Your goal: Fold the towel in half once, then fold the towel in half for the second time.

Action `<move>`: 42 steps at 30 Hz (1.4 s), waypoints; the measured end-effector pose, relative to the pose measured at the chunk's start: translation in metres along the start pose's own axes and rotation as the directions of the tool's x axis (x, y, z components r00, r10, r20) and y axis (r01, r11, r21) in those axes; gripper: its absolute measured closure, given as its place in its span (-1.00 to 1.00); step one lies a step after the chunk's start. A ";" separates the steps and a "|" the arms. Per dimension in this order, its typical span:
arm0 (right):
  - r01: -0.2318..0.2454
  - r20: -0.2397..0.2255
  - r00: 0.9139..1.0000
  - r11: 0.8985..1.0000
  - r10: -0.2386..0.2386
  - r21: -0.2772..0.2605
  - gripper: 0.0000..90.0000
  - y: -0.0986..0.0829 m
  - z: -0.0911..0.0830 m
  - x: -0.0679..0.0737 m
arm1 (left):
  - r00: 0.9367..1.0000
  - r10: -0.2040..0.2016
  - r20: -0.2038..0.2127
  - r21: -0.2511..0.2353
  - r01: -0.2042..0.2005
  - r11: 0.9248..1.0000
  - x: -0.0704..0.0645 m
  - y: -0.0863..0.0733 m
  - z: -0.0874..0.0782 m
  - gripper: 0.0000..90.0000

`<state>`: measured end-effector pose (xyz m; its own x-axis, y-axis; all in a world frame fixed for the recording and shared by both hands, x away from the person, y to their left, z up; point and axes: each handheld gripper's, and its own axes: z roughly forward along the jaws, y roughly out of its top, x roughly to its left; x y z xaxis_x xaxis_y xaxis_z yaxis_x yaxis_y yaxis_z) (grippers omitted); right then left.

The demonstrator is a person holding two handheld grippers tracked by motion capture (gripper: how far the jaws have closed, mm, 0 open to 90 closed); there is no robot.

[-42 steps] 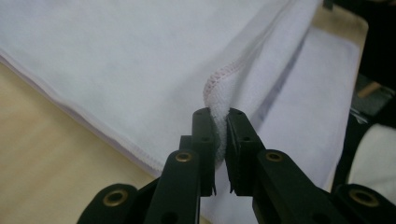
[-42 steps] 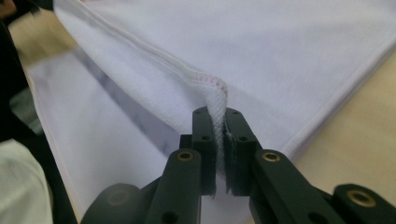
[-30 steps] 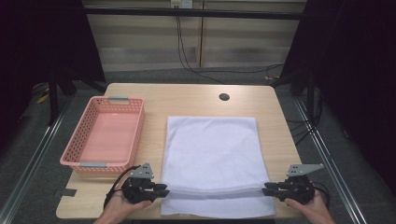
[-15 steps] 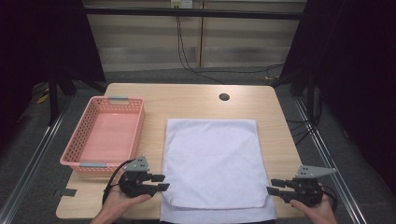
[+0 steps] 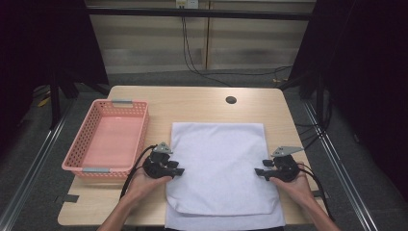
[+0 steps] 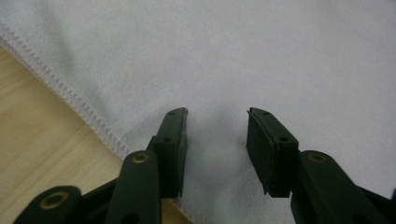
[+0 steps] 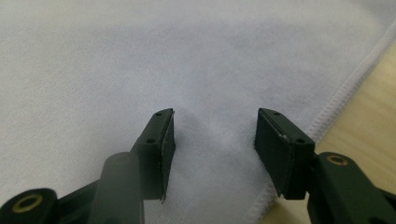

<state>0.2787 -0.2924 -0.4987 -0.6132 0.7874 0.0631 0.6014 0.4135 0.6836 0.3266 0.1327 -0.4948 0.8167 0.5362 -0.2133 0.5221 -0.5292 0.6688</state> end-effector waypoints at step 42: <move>-0.068 0.043 0.997 0.996 0.071 -0.060 0.39 -0.016 -0.056 -0.005 | 0.998 0.064 -0.011 -0.040 -0.064 0.997 -0.014 0.022 -0.001 0.33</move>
<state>0.2436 -0.3286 -0.4698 -0.5462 0.8338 0.0798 0.6098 0.3306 0.7203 0.3262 0.1146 -0.4763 0.8457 0.5083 -0.1624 0.4582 -0.5358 0.7092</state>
